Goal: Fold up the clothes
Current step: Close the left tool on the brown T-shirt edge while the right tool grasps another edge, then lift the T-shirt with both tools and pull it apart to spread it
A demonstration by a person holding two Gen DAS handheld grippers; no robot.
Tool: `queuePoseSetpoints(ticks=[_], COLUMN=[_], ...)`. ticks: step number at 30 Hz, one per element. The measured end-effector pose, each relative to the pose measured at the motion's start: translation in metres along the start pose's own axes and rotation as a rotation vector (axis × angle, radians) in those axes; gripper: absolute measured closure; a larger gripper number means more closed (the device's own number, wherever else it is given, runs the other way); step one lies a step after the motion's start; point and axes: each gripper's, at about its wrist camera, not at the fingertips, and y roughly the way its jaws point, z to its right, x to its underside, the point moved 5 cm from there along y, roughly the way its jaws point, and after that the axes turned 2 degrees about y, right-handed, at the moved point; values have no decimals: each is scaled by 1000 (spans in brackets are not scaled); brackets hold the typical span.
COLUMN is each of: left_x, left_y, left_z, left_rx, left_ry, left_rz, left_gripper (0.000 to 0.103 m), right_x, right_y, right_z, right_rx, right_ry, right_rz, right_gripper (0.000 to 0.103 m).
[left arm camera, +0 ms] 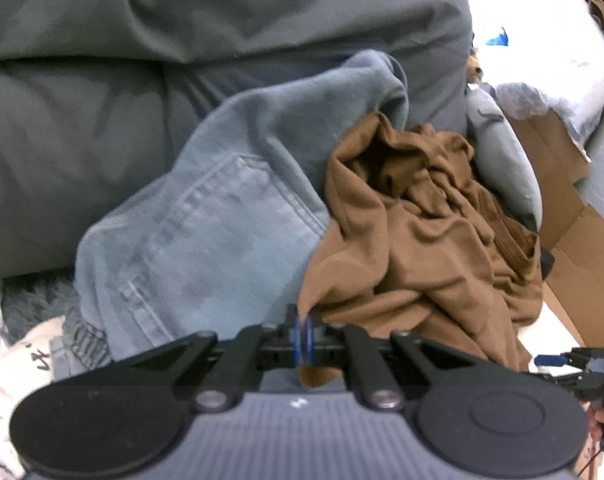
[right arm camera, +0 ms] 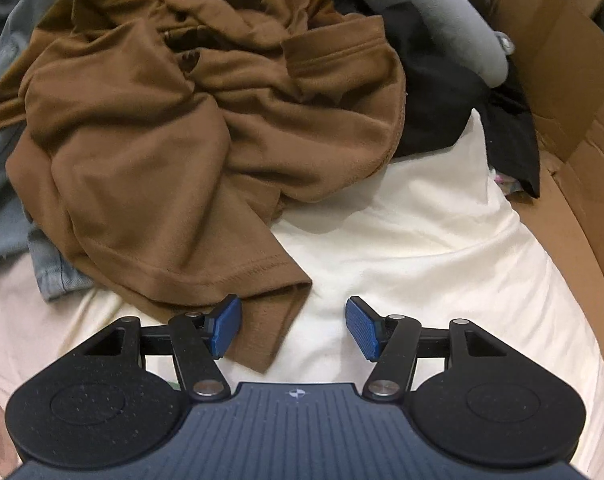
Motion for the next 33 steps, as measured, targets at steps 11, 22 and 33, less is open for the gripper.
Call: queuePoseSetpoints(ticks=[11, 22, 33], left_x=[10, 10, 7], left_y=[5, 1, -15], left_z=[0, 4, 17], left_rx=[10, 35, 80], left_ry=[-9, -13, 22], left_rz=[-22, -20, -11], left_gripper=[100, 100, 100], right_x=[-6, -21, -2], right_y=[9, 6, -23], right_z=[-12, -21, -1], right_rx=[12, -113, -125], right_ry=[-139, -43, 293], right_rz=[4, 12, 15], right_gripper=[37, 91, 101])
